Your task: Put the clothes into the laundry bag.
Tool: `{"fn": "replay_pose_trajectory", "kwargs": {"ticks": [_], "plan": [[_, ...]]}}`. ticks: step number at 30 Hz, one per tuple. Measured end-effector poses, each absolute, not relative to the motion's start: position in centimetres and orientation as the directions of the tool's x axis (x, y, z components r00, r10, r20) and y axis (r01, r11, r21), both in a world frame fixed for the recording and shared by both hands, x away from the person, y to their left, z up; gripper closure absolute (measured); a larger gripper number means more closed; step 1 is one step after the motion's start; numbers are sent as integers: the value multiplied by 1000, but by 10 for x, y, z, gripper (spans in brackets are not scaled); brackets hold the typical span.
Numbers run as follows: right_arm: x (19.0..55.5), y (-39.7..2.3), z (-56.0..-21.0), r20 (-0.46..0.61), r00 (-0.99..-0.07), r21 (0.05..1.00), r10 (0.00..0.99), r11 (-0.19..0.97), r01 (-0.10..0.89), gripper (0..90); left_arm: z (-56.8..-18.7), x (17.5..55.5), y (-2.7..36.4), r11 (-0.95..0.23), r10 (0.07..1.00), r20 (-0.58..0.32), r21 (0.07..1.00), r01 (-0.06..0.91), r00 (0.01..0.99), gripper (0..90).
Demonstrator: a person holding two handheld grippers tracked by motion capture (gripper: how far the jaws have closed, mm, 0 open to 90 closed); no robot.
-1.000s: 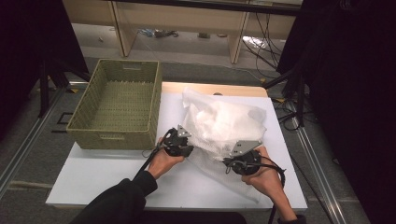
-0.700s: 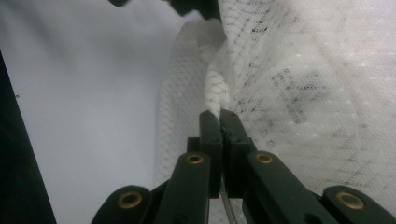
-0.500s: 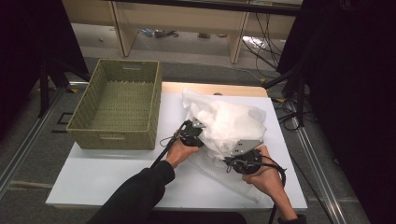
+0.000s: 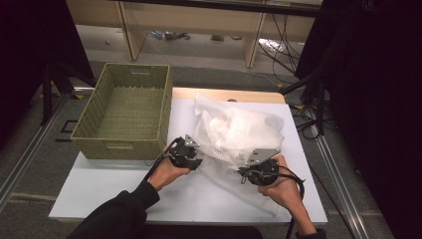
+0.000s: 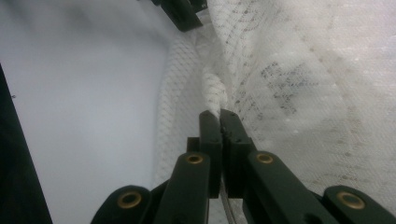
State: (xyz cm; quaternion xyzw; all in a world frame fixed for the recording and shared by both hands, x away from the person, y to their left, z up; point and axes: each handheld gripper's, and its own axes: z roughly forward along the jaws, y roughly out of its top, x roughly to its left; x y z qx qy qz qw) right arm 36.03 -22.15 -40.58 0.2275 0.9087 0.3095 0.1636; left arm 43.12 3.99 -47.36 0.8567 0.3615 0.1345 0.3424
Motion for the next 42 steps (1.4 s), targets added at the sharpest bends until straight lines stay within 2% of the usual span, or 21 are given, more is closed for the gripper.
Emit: {"fn": "replay_pose_trajectory", "kwargs": {"ticks": [2, 3, 7, 9, 14, 17, 19, 20, 22, 23, 24, 26, 29, 32, 34, 36, 39, 41, 42], "plan": [[361, -222, -406, -149, -850, 640, 506, 705, 307, 898, -478, 436, 35, -501, 717, -21, 678, 537, 696, 556], [360, -222, -405, -151, -843, 638, 517, 702, 316, 897, -480, 438, 34, -514, 712, -11, 673, 532, 702, 577], [360, -223, -405, -150, -842, 637, 518, 702, 318, 898, -484, 440, 35, -536, 691, -4, 669, 515, 723, 879], [360, -224, -406, -152, -843, 637, 515, 704, 315, 898, -475, 431, 42, -554, 667, 10, 675, 487, 745, 887], [360, -224, -406, -163, -837, 634, 523, 705, 317, 898, -457, 400, 60, -533, 618, -20, 724, 438, 786, 889], [361, -225, -406, -165, -834, 635, 527, 704, 319, 898, -460, 380, 67, -529, 591, -63, 722, 445, 804, 889], [361, -225, -406, -169, -837, 628, 521, 711, 316, 898, -466, 374, 72, -550, 575, -57, 711, 438, 816, 888], [361, -225, -405, -175, -836, 629, 520, 712, 311, 898, -469, 374, 73, -546, 586, -80, 696, 466, 806, 886], [360, -223, -405, -167, -835, 633, 525, 706, 317, 898, -469, 378, 74, -530, 619, -87, 687, 497, 780, 849], [360, -223, -405, -167, -835, 633, 525, 706, 317, 898, -469, 378, 74, -530, 619, -87, 687, 497, 780, 766], [359, -223, -405, -166, -839, 630, 517, 710, 313, 898, -465, 383, 74, -495, 667, -71, 702, 513, 741, 648], [360, -223, -405, -166, -836, 634, 524, 706, 317, 898, -461, 386, 72, -454, 698, -78, 721, 524, 712, 525], [360, -223, -405, -159, -838, 631, 522, 706, 321, 898, -458, 390, 64, -451, 698, -60, 738, 503, 713, 451], [359, -223, -404, -162, -838, 630, 521, 708, 318, 898, -463, 390, 51, -514, 677, 1, 716, 472, 736, 458], [360, -223, -404, -166, -836, 636, 523, 705, 315, 898, -469, 392, 45, -536, 694, 42, 697, 477, 718, 467], [359, -223, -404, -167, -836, 637, 523, 704, 314, 897, -474, 399, 47, -572, 690, 74, 665, 480, 720, 529], [359, -223, -404, -168, -837, 634, 520, 707, 312, 898, -479, 404, 56, -603, 676, 111, 651, 461, 728, 781], [360, -224, -404, -163, -837, 633, 522, 706, 317, 898, -477, 402, 67, -595, 683, 97, 648, 474, 724, 875], [360, -225, -404, -165, -839, 632, 519, 708, 314, 898, -476, 399, 72, -601, 678, 106, 649, 466, 727, 888]]}}
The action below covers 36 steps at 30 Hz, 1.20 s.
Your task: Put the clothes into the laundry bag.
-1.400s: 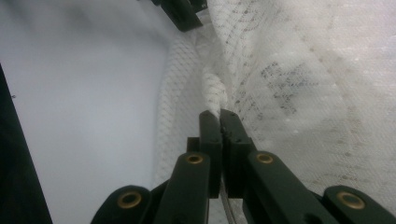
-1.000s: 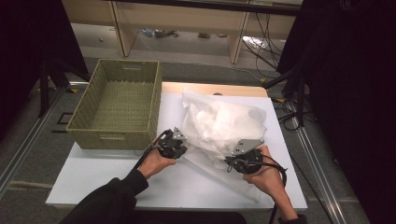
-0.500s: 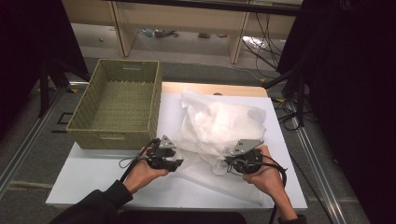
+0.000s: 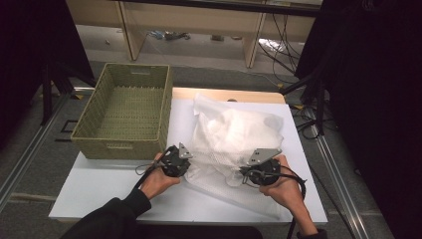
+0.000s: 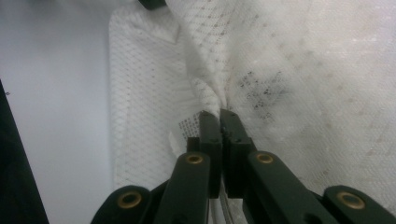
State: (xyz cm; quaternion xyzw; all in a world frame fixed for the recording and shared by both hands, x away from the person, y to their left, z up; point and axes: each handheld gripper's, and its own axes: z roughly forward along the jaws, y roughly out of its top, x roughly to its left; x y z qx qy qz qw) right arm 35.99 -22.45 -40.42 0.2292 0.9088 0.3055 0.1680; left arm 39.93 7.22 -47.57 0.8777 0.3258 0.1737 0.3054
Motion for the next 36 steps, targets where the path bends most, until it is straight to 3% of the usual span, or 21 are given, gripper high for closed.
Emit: {"fn": "replay_pose_trajectory", "kwargs": {"ticks": [1, 5, 8, 9, 11, 15, 19, 21, 23, 24, 28, 36], "plan": [[360, -225, -404, -164, -839, 632, 519, 708, 314, 898, -474, 397, 77, -618, 670, 121, 638, 459, 733, 890], [360, -224, -405, -169, -839, 633, 518, 709, 310, 898, -473, 383, 96, -560, 680, 47, 677, 478, 732, 891], [360, -223, -404, -167, -840, 630, 516, 711, 312, 898, -471, 378, 97, -578, 668, 62, 671, 464, 742, 871], [360, -222, -404, -169, -839, 631, 517, 710, 311, 898, -470, 377, 96, -576, 663, 57, 676, 460, 746, 837], [360, -222, -404, -168, -838, 631, 519, 710, 313, 897, -464, 374, 92, -560, 670, 54, 692, 456, 740, 673], [361, -223, -405, -159, -845, 633, 511, 709, 310, 897, -458, 374, 77, -563, 655, 59, 703, 434, 754, 519], [360, -223, -404, -170, -840, 632, 516, 711, 309, 898, -475, 391, 62, -549, 667, 16, 687, 477, 745, 507], [359, -223, -404, -167, -840, 633, 516, 709, 310, 898, -481, 399, 62, -553, 667, 6, 674, 490, 745, 557], [359, -223, -404, -166, -840, 634, 517, 708, 311, 897, -484, 402, 67, -548, 662, -24, 665, 507, 749, 773], [360, -223, -404, -165, -840, 635, 517, 708, 310, 898, -483, 400, 69, -549, 655, -37, 663, 509, 754, 831], [360, -224, -403, -167, -847, 639, 506, 709, 298, 898, -475, 387, 80, -594, 618, -8, 650, 474, 786, 858], [356, -221, -398, -176, -841, 639, 511, 710, 297, 899, -471, 352, 107, -574, 609, -57, 656, 490, 791, 860]]}}
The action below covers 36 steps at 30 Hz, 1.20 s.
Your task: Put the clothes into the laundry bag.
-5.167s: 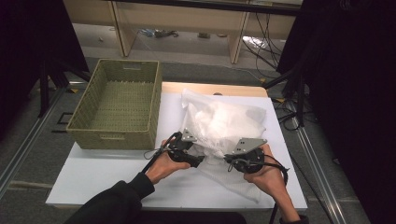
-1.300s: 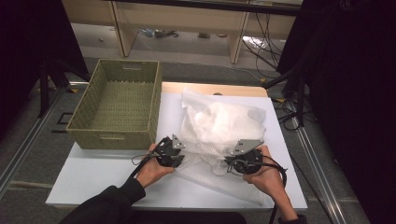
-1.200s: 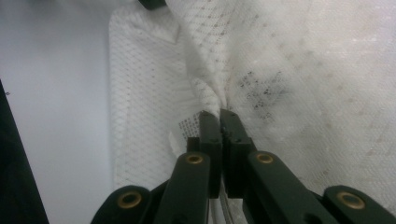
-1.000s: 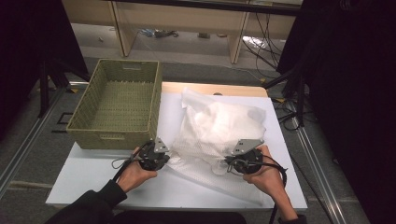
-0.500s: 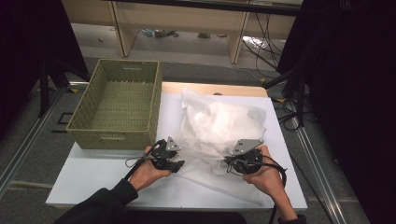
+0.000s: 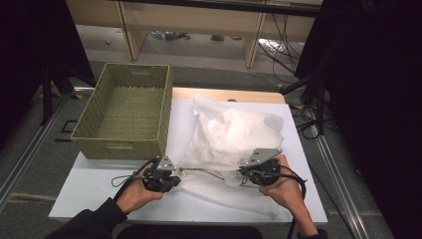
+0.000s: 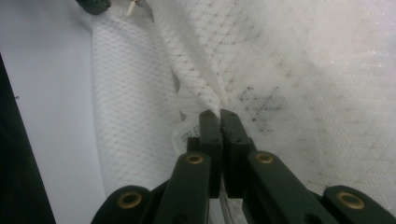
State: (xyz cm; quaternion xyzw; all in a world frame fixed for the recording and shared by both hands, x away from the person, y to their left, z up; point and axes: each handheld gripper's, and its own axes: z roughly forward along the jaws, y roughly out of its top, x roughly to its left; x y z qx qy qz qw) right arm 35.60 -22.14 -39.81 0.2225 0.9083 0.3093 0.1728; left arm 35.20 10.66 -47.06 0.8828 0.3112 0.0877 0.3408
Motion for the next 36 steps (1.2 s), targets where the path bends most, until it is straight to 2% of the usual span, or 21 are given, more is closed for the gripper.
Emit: {"fn": "replay_pose_trajectory", "kwargs": {"ticks": [3, 4, 5, 6, 7, 8, 10, 14, 18, 21, 23, 25, 28, 29, 30, 32, 34, 36], "plan": [[354, -221, -396, -182, -845, 637, 503, 715, 288, 899, -471, 348, 105, -608, 578, -32, 650, 457, 815, 850], [354, -221, -396, -181, -844, 641, 505, 711, 288, 899, -470, 347, 103, -588, 602, -26, 662, 465, 798, 822], [354, -221, -395, -184, -843, 644, 505, 710, 285, 899, -470, 347, 103, -588, 602, -26, 662, 465, 798, 747], [353, -221, -394, -173, -841, 644, 512, 706, 296, 899, -462, 349, 95, -559, 616, -3, 703, 439, 788, 670], [353, -221, -394, -177, -841, 645, 511, 706, 293, 899, -462, 349, 95, -559, 616, -3, 703, 439, 788, 635], [354, -222, -393, -193, -839, 641, 509, 713, 285, 899, -451, 349, 81, -535, 598, -9, 740, 407, 802, 602], [352, -221, -392, -176, -835, 645, 521, 702, 303, 899, -446, 348, 62, -521, 564, -36, 759, 390, 825, 580], [353, -221, -391, -199, -840, 643, 504, 714, 277, 899, -456, 353, 21, -503, 529, -120, 753, 424, 840, 487], [349, -222, -394, -185, -845, 642, 502, 713, 283, 899, -474, 366, -15, -512, 537, -126, 737, 441, 834, 393], [348, -224, -395, -182, -844, 643, 505, 710, 286, 899, -483, 376, -33, -518, 568, -89, 733, 440, 818, 357], [349, -226, -395, -194, -845, 642, 498, 716, 275, 899, -488, 383, -42, -503, 614, -62, 737, 451, 787, 388], [348, -227, -397, -184, -845, 636, 503, 716, 288, 899, -487, 389, -45, -496, 609, -78, 739, 455, 790, 554], [349, -227, -399, -180, -844, 632, 506, 717, 295, 899, -483, 393, -50, -516, 605, -33, 745, 423, 796, 762], [349, -228, -400, -178, -842, 629, 510, 717, 301, 900, -481, 397, -53, -490, 625, -21, 768, 413, 780, 762], [350, -228, -400, -180, -842, 630, 509, 717, 299, 900, -477, 406, -54, -487, 640, 13, 780, 393, 768, 808], [351, -229, -399, -179, -836, 635, 518, 710, 304, 900, -476, 417, -57, -430, 686, 17, 816, 386, 728, 815], [353, -231, -399, -202, -833, 630, 516, 720, 293, 900, -478, 427, -59, -419, 706, 29, 823, 384, 708, 816], [353, -232, -401, -175, -830, 632, 530, 707, 317, 900, -488, 434, -60, -454, 703, 61, 805, 381, 709, 792]]}}
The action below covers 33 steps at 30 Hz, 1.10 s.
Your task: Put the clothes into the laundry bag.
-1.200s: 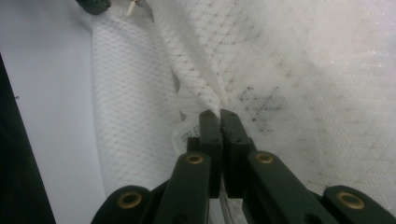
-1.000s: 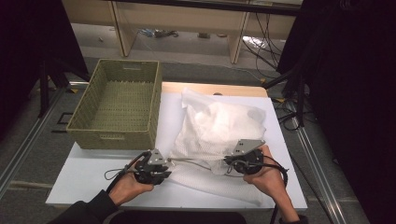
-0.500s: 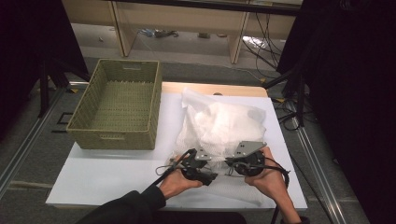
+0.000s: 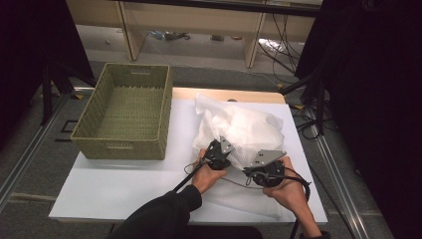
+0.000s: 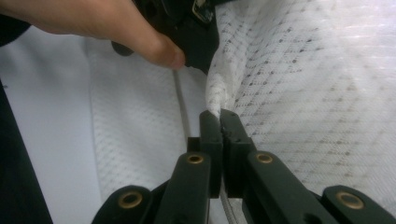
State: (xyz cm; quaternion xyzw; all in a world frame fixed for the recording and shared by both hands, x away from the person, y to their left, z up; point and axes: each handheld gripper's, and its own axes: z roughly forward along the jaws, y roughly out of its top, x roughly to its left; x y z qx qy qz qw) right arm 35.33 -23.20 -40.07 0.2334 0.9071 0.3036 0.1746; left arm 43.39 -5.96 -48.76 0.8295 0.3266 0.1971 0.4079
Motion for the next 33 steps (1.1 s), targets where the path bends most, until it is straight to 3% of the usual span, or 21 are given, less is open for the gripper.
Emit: {"fn": "replay_pose_trajectory", "kwargs": {"ticks": [1, 3, 8, 13, 20, 24, 27, 29, 30, 32, 33], "plan": [[354, -234, -402, -183, -826, 629, 533, 709, 318, 900, -488, 434, -60, -454, 703, 61, 805, 381, 709, 749], [354, -234, -406, -169, -828, 623, 535, 709, 331, 900, -492, 429, -51, -454, 688, -22, 767, 454, 725, 657], [355, -230, -413, -155, -839, 607, 522, 720, 336, 900, -480, 407, -25, -513, 650, 3, 740, 435, 760, 477], [355, -228, -413, -161, -839, 610, 519, 721, 329, 899, -466, 390, 4, -518, 636, 4, 744, 423, 771, 465], [354, -229, -411, -158, -840, 618, 519, 715, 326, 900, -451, 364, 61, -573, 654, 108, 717, 397, 749, 423], [353, -229, -408, -163, -840, 619, 517, 717, 321, 900, -456, 355, 85, -520, 721, 69, 713, 471, 690, 389], [352, -228, -405, -162, -833, 627, 529, 707, 327, 900, -466, 355, 87, -557, 707, 60, 662, 502, 705, 360], [351, -228, -404, -162, -839, 624, 520, 712, 321, 900, -471, 357, 84, -542, 708, 28, 662, 518, 706, 374], [351, -228, -405, -167, -837, 622, 521, 714, 320, 900, -474, 359, 83, -561, 690, 21, 647, 516, 724, 446], [351, -227, -408, -164, -841, 617, 516, 719, 321, 900, -478, 363, 83, -598, 655, 38, 637, 486, 755, 696], [351, -227, -408, -164, -841, 617, 516, 719, 321, 900, -478, 363, 83, -598, 655, 38, 637, 486, 755, 763]]}}
